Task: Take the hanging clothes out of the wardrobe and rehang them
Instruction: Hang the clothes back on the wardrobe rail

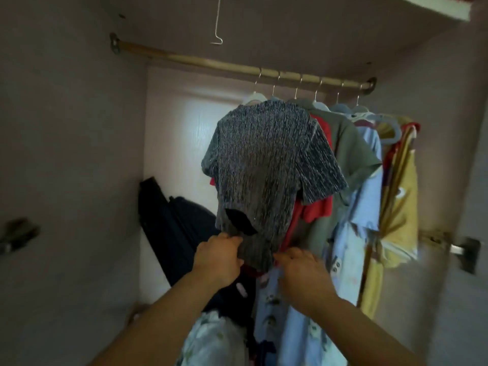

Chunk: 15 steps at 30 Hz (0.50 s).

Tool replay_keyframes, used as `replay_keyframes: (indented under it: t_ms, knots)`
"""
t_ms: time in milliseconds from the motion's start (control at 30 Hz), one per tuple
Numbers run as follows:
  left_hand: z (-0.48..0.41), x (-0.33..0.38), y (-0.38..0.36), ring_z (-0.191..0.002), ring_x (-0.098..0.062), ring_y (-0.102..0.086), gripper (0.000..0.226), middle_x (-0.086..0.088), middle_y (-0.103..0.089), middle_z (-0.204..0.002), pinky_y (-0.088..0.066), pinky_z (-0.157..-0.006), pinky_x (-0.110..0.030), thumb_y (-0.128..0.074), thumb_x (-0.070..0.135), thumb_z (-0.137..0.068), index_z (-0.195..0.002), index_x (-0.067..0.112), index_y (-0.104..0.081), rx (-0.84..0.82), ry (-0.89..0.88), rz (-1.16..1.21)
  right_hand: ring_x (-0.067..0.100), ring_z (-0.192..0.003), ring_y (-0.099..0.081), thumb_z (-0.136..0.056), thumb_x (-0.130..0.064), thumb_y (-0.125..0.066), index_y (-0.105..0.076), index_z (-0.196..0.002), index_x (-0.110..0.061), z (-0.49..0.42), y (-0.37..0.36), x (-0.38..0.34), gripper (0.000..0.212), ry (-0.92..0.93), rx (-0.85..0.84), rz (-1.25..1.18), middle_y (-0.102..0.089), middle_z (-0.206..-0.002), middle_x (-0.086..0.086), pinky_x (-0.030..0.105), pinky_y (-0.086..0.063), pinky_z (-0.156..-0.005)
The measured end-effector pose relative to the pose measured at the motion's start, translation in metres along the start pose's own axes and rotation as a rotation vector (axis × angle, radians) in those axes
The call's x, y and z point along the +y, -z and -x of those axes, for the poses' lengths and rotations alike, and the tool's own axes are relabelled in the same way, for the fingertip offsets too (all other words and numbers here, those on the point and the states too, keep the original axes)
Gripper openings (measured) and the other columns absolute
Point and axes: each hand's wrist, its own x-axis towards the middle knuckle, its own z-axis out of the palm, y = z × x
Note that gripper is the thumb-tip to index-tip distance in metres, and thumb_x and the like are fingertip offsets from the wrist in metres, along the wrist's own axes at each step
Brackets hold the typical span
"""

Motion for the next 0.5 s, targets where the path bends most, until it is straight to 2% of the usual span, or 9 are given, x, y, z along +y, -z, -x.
replay_keyframes:
  t_ms: [33, 67, 133, 167, 233, 300, 367, 467, 500]
  knots:
    - [0.021, 0.008, -0.006, -0.121, -0.022, -0.044, 0.052, -0.004, -0.044, -0.136, -0.039, -0.098, -0.033, -0.05, 0.034, -0.093, -0.142, 0.027, -0.035, -0.016, 0.003, -0.02, 0.035, -0.084, -0.063, -0.067, -0.008, -0.054, -0.067, -0.097, -0.015, 0.02, -0.004, 0.003, 0.033, -0.01, 0.04, -0.021, -0.06, -0.091, 0.009, 0.043, -0.049, -0.072]
    - [0.041, 0.016, -0.012, -0.121, -0.021, -0.044, 0.051, -0.002, -0.044, -0.136, -0.039, -0.098, -0.031, -0.05, 0.034, -0.092, -0.141, 0.027, -0.036, -0.025, 0.005, -0.032, 0.033, -0.082, -0.063, -0.067, -0.008, -0.054, -0.067, -0.095, -0.015, 0.039, -0.005, 0.001, 0.033, -0.025, 0.017, -0.029, -0.06, -0.089, 0.009, 0.04, -0.05, -0.071]
    - [0.081, 0.028, -0.021, -0.121, -0.019, -0.045, 0.047, 0.0, -0.046, -0.135, -0.036, -0.097, -0.029, -0.049, 0.033, -0.093, -0.139, 0.028, -0.04, -0.057, 0.018, -0.031, 0.026, -0.11, -0.053, -0.086, -0.013, -0.047, -0.053, -0.125, -0.018, 0.076, -0.009, -0.003, 0.04, -0.033, -0.108, -0.072, -0.055, -0.118, 0.007, 0.031, -0.041, -0.091]
    - [0.101, 0.032, -0.026, -0.121, -0.019, -0.045, 0.047, 0.0, -0.046, -0.135, -0.035, -0.097, -0.029, -0.048, 0.033, -0.094, -0.139, 0.028, -0.038, -0.087, 0.025, -0.035, 0.023, -0.118, -0.047, -0.091, -0.018, -0.044, -0.044, -0.134, -0.02, 0.092, -0.016, -0.003, 0.043, -0.013, -0.141, -0.087, -0.05, -0.128, 0.004, 0.027, -0.038, -0.095]
    - [0.14, 0.036, -0.035, -0.122, -0.021, -0.044, 0.048, -0.004, -0.045, -0.136, -0.034, -0.099, -0.031, -0.046, 0.031, -0.095, -0.141, 0.025, -0.035, -0.165, 0.038, -0.077, 0.02, -0.122, -0.043, -0.094, -0.024, -0.043, -0.038, -0.139, -0.022, 0.127, -0.018, -0.012, 0.045, 0.001, -0.186, -0.127, -0.047, -0.134, 0.002, 0.027, -0.036, -0.097]
    - [0.177, 0.037, -0.042, -0.126, -0.021, -0.04, 0.047, -0.007, -0.042, -0.139, -0.029, -0.102, -0.031, -0.045, 0.029, -0.096, -0.141, 0.021, -0.036, -0.234, 0.076, -0.103, 0.024, -0.113, -0.052, -0.09, -0.024, -0.053, -0.049, -0.131, -0.016, 0.159, -0.022, -0.027, 0.041, 0.004, -0.207, -0.128, -0.054, -0.124, 0.007, 0.03, -0.043, -0.09]
    - [0.212, 0.035, -0.044, -0.126, -0.022, -0.039, 0.046, -0.007, -0.04, -0.14, -0.03, -0.102, -0.032, -0.044, 0.029, -0.096, -0.14, 0.02, -0.036, -0.281, 0.12, -0.103, 0.027, -0.092, -0.062, -0.08, -0.021, -0.068, -0.064, -0.109, -0.008, 0.188, -0.025, -0.041, 0.032, 0.0, -0.184, -0.157, -0.063, -0.103, 0.011, 0.031, -0.05, -0.075]
    - [0.266, 0.032, -0.042, -0.122, -0.025, -0.042, 0.05, -0.007, -0.043, -0.136, -0.035, -0.099, -0.036, -0.046, 0.031, -0.094, -0.141, 0.021, -0.034, -0.345, 0.134, -0.092, 0.025, -0.105, -0.056, -0.092, -0.021, -0.05, -0.054, -0.124, -0.013, 0.238, -0.025, -0.068, 0.033, -0.005, -0.295, -0.163, -0.056, -0.118, 0.009, 0.03, -0.045, -0.085]
    - [0.285, 0.03, -0.042, -0.12, -0.026, -0.044, 0.048, -0.007, -0.044, -0.133, -0.037, -0.097, -0.036, -0.046, 0.032, -0.094, -0.14, 0.02, -0.036, -0.355, 0.132, -0.082, 0.025, -0.101, -0.059, -0.089, -0.017, -0.051, -0.056, -0.121, -0.014, 0.254, -0.025, -0.077, 0.032, -0.004, -0.285, -0.167, -0.058, -0.115, 0.009, 0.03, -0.046, -0.082]
